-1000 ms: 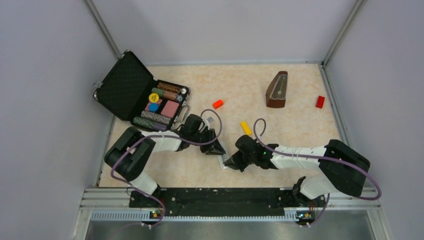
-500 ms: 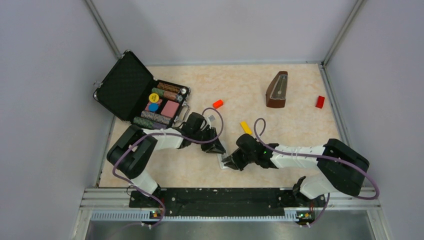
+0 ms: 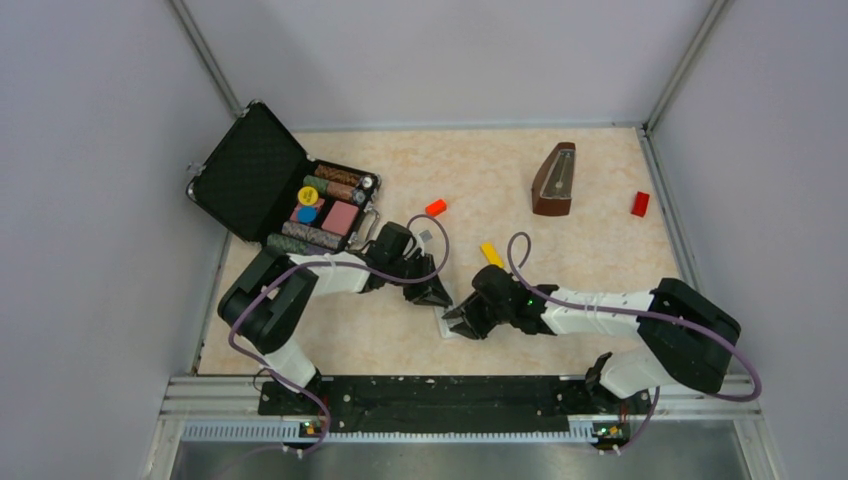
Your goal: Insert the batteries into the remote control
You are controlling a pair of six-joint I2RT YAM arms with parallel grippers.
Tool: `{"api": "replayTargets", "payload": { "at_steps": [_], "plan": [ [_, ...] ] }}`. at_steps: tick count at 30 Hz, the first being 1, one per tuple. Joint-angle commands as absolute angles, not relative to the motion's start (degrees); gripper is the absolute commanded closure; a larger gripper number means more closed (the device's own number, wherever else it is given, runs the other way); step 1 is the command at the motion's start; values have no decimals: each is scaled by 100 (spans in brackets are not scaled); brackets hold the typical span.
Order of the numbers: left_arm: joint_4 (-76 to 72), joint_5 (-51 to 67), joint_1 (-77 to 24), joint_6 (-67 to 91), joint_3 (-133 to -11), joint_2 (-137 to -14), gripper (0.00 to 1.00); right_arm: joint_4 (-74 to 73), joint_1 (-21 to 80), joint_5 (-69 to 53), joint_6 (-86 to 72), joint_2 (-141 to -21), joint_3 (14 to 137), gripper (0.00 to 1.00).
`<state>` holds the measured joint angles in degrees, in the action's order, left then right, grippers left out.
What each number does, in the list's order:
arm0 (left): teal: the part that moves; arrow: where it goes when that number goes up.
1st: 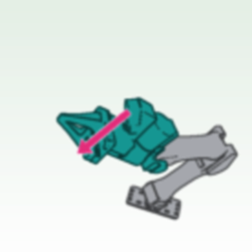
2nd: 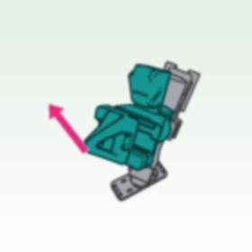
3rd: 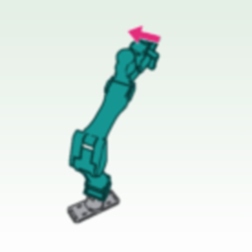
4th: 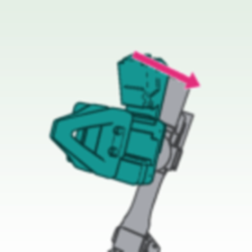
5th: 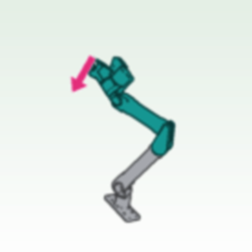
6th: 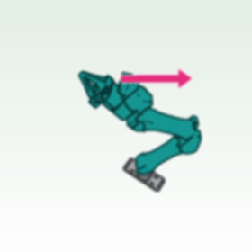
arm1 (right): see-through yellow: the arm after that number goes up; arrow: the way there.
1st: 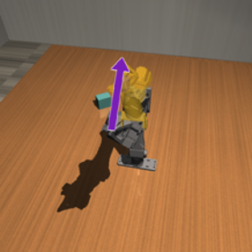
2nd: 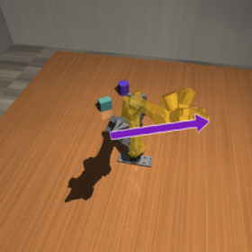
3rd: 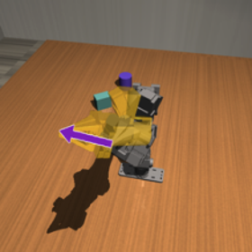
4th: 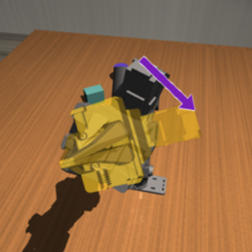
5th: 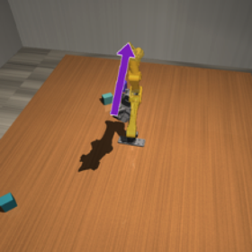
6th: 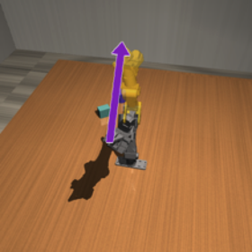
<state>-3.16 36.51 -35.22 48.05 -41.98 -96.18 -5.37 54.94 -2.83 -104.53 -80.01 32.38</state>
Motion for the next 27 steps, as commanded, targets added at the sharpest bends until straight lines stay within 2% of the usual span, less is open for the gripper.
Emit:
{"api": "replayTargets", "payload": {
  "at_steps": [1,6,15,21,27],
  "plan": [
    [252,2661,-3589,4512,-4075,-9995,76,-1041,5331,315,-10229,-7960,3344,63],
    [233,2623,-3591,4539,-4055,-10015,77,-1108,5329,281,-10148,-7857,3404,59],
    [192,2571,-3581,4582,-4020,-10037,78,-1142,5336,202,-10114,-7737,3412,58],
    [181,2566,-3581,4593,-4013,-10024,79,-957,5364,108,-10103,-7857,3382,68],
    [187,2555,-3578,4593,-4009,-10016,79,-1176,5426,204,-9843,-7737,3609,69]
  ]
}}
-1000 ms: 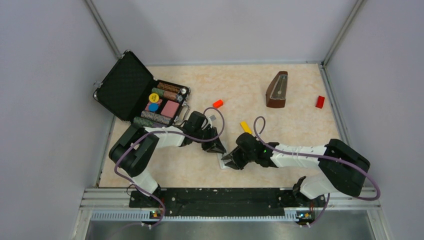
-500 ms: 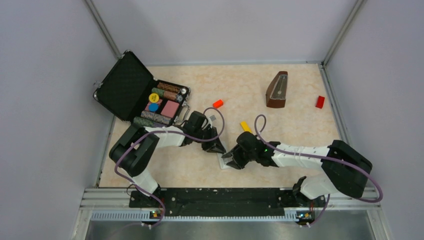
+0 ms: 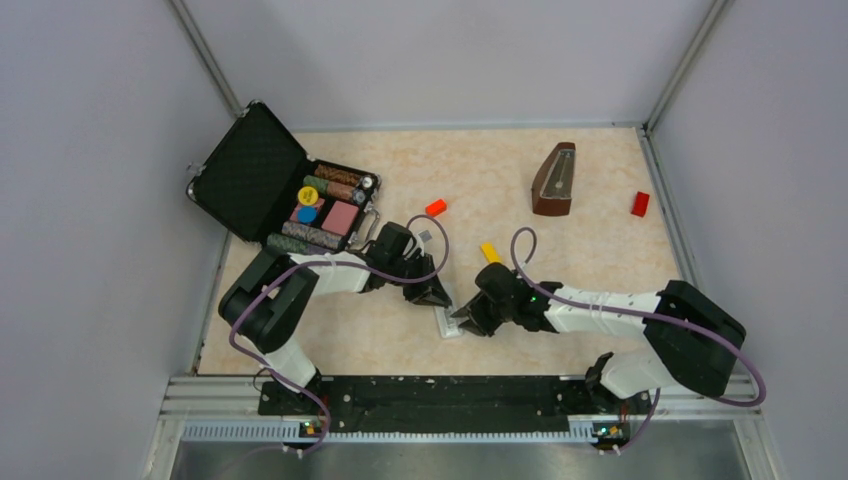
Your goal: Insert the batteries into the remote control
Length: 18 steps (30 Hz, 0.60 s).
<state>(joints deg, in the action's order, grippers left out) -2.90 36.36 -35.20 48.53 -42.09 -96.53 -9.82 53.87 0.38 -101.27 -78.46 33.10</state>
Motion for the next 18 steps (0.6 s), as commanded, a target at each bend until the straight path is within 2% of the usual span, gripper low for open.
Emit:
{"api": "replayTargets", "payload": {
  "at_steps": [1,4,7,11,15,18],
  "plan": [
    [179,2563,-3577,4590,-4008,-10014,79,-1385,5429,320,-9649,-7699,3781,69],
    [142,2622,-3583,4587,-4005,-9998,79,-1619,5407,721,-8410,-7615,4240,69],
    [128,2651,-3575,4532,-3999,-9984,79,-1751,5465,1070,-6144,-7657,4782,74],
    [115,2732,-3575,4418,-4031,-9988,79,-1823,5844,1886,-3649,-7512,5144,75],
    [136,2766,-3569,4250,-4072,-10022,80,-692,6616,2539,-1578,-7064,4394,75],
    [137,2788,-3571,4136,-4061,-10003,80,389,6841,2451,-963,-6615,3366,77]
  ]
}}
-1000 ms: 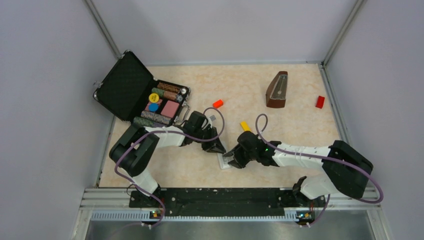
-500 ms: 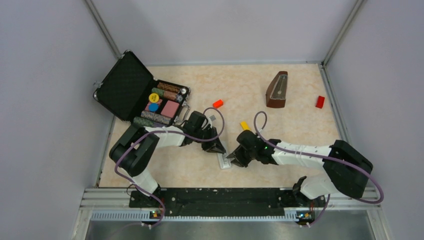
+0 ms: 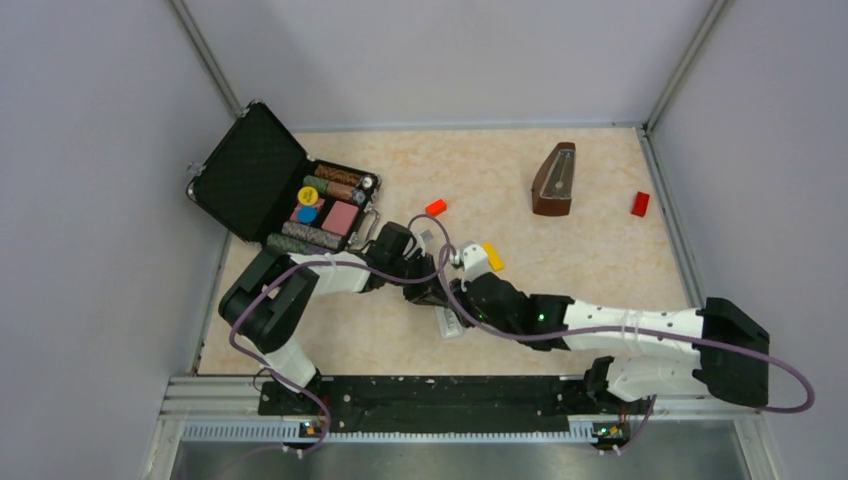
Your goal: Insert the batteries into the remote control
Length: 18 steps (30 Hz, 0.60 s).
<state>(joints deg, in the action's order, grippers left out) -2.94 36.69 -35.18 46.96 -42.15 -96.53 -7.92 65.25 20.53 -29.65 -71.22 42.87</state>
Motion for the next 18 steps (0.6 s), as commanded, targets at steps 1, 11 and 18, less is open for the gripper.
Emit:
{"api": "replayTargets", "payload": {
  "at_steps": [1,11,18],
  "plan": [
    [138,2805,-3569,4094,-4056,-9988,80,669,6909,2433,-785,-6498,3114,77],
    [71,2650,-3571,3729,-4072,-10109,80,2426,7878,3963,-519,-7108,2331,83],
    [56,2555,-3566,3685,-4094,-10247,80,2706,8023,4035,-704,-7515,2392,81]
  ]
}}
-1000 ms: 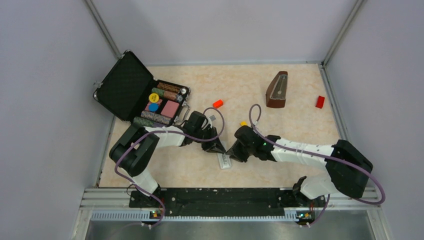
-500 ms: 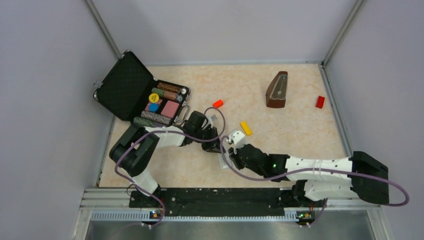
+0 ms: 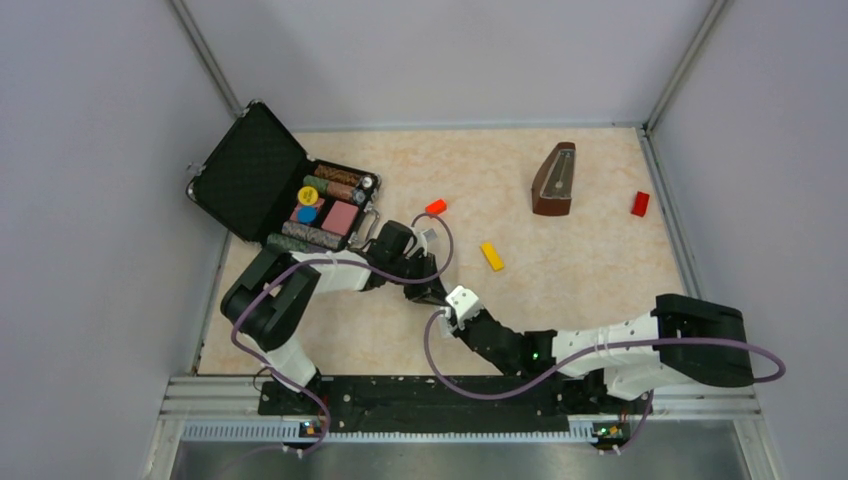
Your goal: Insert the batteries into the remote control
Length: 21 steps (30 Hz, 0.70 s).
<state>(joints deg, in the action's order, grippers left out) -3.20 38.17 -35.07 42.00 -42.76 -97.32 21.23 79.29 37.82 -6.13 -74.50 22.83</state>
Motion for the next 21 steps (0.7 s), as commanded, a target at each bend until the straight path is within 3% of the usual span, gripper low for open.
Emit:
{"api": "replayTargets", "payload": {
  "at_steps": [1,10,21],
  "plan": [
    [55,2543,-3561,3676,-4087,-10249,81,2706,8044,4039,-777,-7516,2362,81],
    [48,2442,-3564,3624,-3944,-10134,84,2456,8260,3741,-1050,-7599,2356,79],
    [81,2336,-3565,3553,-3905,-10041,85,1986,8429,4389,-1797,-8113,2544,81]
  ]
}}
